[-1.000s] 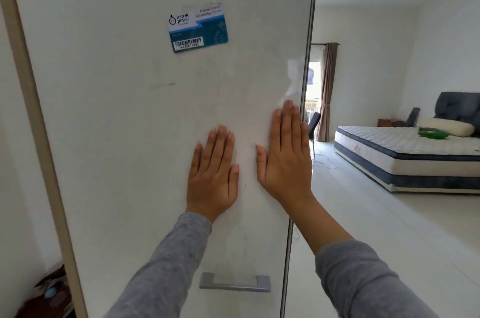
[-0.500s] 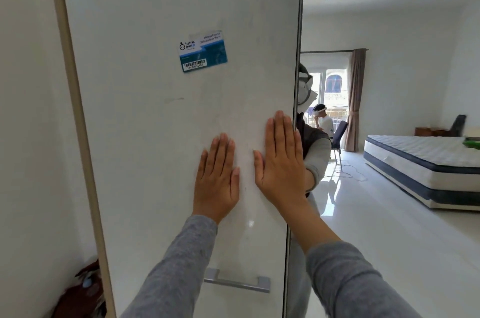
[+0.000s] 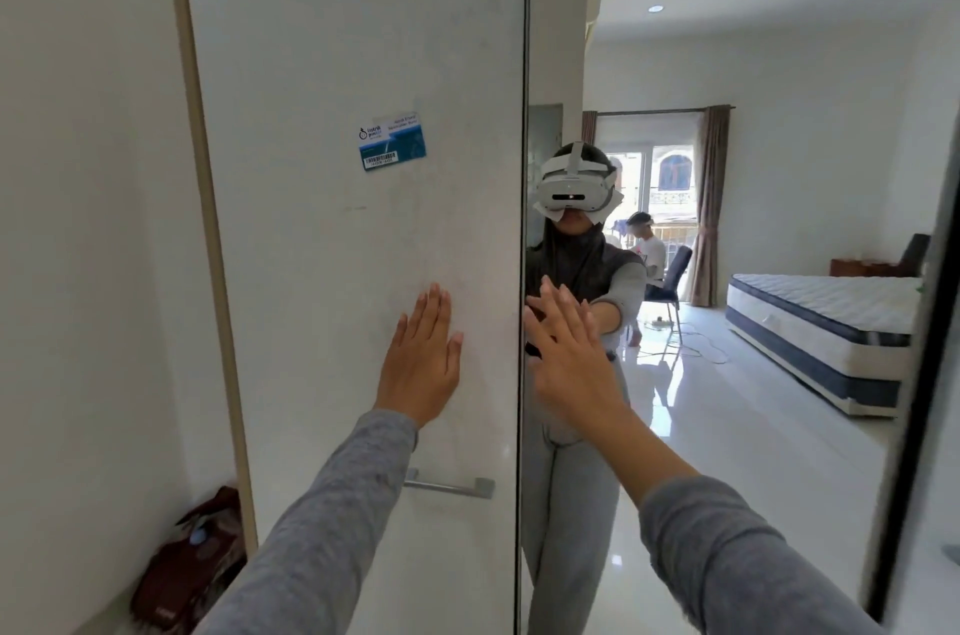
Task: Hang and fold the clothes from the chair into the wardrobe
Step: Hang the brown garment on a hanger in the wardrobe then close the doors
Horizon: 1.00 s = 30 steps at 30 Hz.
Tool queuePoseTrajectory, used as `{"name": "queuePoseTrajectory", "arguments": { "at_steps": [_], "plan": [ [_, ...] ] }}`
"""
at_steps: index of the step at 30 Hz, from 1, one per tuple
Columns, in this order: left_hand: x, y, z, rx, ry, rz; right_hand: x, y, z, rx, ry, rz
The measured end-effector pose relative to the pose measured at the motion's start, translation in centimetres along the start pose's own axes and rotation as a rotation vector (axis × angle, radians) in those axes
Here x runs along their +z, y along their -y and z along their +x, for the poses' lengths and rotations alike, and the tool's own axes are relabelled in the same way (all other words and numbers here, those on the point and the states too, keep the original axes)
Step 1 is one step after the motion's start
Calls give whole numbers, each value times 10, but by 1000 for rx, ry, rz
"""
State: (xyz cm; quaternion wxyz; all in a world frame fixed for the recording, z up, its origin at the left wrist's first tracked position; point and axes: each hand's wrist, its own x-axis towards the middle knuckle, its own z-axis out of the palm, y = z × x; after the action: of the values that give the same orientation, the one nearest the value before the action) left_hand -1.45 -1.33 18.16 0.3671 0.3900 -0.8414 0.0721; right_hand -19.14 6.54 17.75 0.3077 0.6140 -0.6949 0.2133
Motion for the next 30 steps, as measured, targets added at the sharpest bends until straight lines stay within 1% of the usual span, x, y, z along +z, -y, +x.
{"name": "queuePoseTrajectory", "arguments": {
  "at_steps": [4, 8, 12, 16, 20, 24, 28, 30],
  "plan": [
    [1, -38, -21, 10, -9, -82, -35, -40, -29, 53, -51, 60],
    [19, -90, -36, 47, -10, -218, -58, -73, -70, 90, 43, 86],
    [38, -165, -48, 98, 12, -312, -83, -129, -124, 170, 164, 20],
    [57, -237, -47, 136, 20, -307, -108, -203, -154, 226, 163, 13],
    [96, -319, -57, 204, 12, -227, -123, -284, -181, 259, 142, 29],
    [154, -402, -70, 224, 14, -249, -118, -360, -217, 253, 186, 39],
    [210, -468, -98, 272, 73, -247, -100, -412, -266, 287, 254, 119],
    [228, -488, -111, 275, 91, -255, -89, -428, -287, 284, 305, 180]
  ]
}}
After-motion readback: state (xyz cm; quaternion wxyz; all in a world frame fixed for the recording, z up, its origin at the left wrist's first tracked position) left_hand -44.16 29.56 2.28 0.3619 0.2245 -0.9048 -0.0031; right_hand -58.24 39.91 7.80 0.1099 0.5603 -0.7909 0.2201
